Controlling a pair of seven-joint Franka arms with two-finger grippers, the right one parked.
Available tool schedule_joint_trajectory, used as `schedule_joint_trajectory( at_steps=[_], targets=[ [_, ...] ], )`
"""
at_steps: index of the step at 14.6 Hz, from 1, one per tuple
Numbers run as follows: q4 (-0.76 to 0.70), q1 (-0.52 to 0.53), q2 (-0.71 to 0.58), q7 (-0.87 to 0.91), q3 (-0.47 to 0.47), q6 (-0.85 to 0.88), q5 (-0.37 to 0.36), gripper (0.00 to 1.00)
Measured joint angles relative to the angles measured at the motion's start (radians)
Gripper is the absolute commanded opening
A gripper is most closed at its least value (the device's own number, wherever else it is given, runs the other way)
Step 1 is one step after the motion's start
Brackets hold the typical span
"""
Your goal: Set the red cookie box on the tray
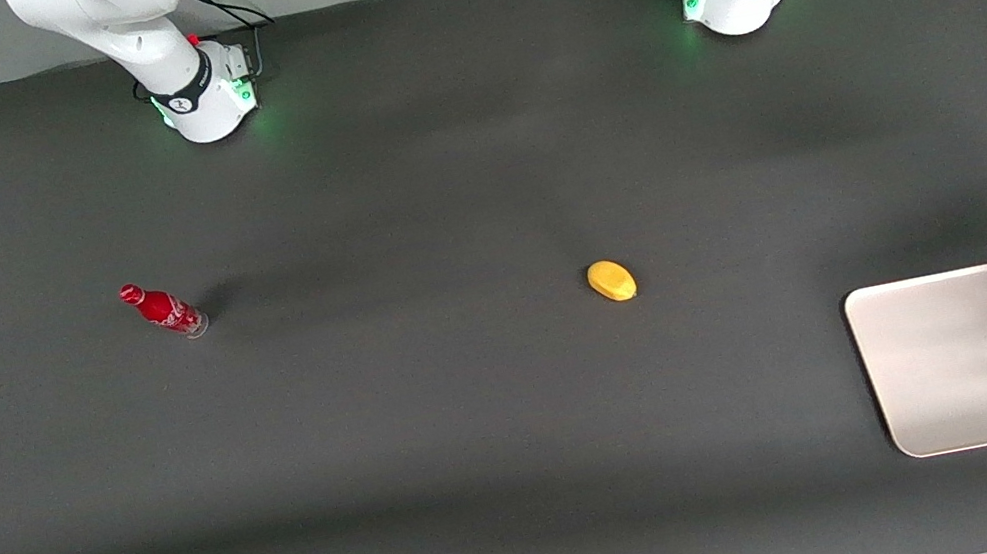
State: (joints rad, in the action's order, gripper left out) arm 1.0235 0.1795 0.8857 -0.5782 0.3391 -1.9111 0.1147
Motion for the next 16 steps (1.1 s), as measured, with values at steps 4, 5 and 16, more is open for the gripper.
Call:
schedule_joint_trajectory(
  at_steps=[4,5,16],
  targets=[
    [-0.017,-0.030,-0.221,0.072,0.018,0.310,0.000,1.00],
    [-0.017,-0.044,-0.271,0.109,0.018,0.391,0.000,1.00],
    [0.338,-0.138,-0.818,0.634,-0.353,0.655,-0.065,1.00]
  ],
)
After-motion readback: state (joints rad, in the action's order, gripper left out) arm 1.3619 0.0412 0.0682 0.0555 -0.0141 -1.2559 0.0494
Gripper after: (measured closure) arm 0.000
